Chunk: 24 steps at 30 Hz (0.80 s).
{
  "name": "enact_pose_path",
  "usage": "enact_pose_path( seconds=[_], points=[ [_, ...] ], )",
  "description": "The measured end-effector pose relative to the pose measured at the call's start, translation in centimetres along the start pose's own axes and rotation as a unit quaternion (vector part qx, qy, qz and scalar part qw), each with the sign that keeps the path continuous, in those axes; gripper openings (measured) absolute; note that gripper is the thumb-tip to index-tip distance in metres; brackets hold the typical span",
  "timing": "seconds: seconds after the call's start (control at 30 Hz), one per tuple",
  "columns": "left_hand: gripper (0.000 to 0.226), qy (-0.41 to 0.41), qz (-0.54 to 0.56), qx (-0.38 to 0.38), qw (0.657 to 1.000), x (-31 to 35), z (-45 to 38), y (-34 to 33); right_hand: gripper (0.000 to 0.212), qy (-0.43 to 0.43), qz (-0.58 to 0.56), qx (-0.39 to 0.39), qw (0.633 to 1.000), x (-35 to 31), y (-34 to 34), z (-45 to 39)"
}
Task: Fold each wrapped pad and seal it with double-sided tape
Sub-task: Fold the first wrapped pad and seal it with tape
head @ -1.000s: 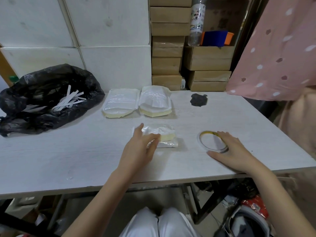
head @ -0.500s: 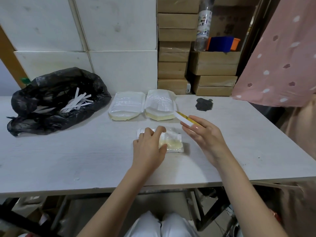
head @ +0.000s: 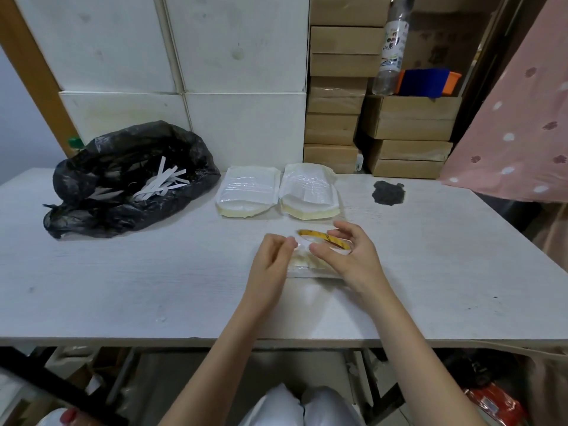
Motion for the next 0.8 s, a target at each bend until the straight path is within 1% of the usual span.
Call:
enact_pose_path(
  seconds=[0.07,0.17,0.2,0.3,0.37,0.4,0.5,0.6,0.67,0.73,0.8],
  points=[
    [0.021,0.013,0.056,0.007,0.998,0.3,-0.2,0.2,0.068,0.023,0.026,-0.01,0.999,-0.2,-0.2,0.0],
    [0.007,0.011,0.062,0.011,0.998,0.2,-0.6,0.2,0.073,0.044,0.039,-0.017,0.998,-0.2,-0.4,0.2],
    [0.005,0.008,0.06,0.015,0.998,0.1,-0.7,0.2,0.074,0.045,0.04,-0.018,0.998,-0.2,-0.4,0.3],
    [0.012,0.0,0.066,0.032,0.997,-0.3,-0.9,0.4,0.078,0.042,0.03,-0.008,0.999,-0.1,-0.8,0.5],
    [0.009,0.007,0.079,0.037,0.996,-0.4,-1.0,0.6,0.082,0.042,0.023,0.008,0.999,-0.2,-0.9,0.7],
    [0.008,0.012,0.082,0.035,0.996,-0.5,-1.1,0.6,0.082,0.042,0.022,0.016,0.999,-0.3,-1.0,0.7],
    [0.014,0.028,0.074,0.018,0.997,-0.7,-1.3,0.6,0.076,0.054,0.023,0.031,0.998,-0.7,-1.1,0.7],
    [0.013,0.033,0.062,-0.003,0.998,-0.8,-1.3,0.6,0.068,0.073,0.027,0.038,0.996,-0.9,-1.2,0.8],
    [0.014,0.028,0.049,0.003,0.998,-0.9,-1.3,0.7,0.067,0.079,0.032,0.041,0.996,-0.8,-1.3,0.8],
    [0.013,0.028,0.06,0.024,0.998,-0.9,-1.3,0.8,0.071,0.076,0.038,0.032,0.996,-0.7,-1.3,0.7],
    [0.011,0.034,0.081,0.04,0.995,-0.9,-1.4,0.9,0.08,0.064,0.052,-0.013,0.997,-0.8,-1.4,0.5]
  ],
)
Point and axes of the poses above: each hand's wrist, its own z-axis away from the middle knuckle, its own y-axis out of the back of the hand, x = y × z, the point moved 2 cm from there along -z, towards the middle knuckle, and after that the axes turned 11 degrees about y, right-handed, at the moved point
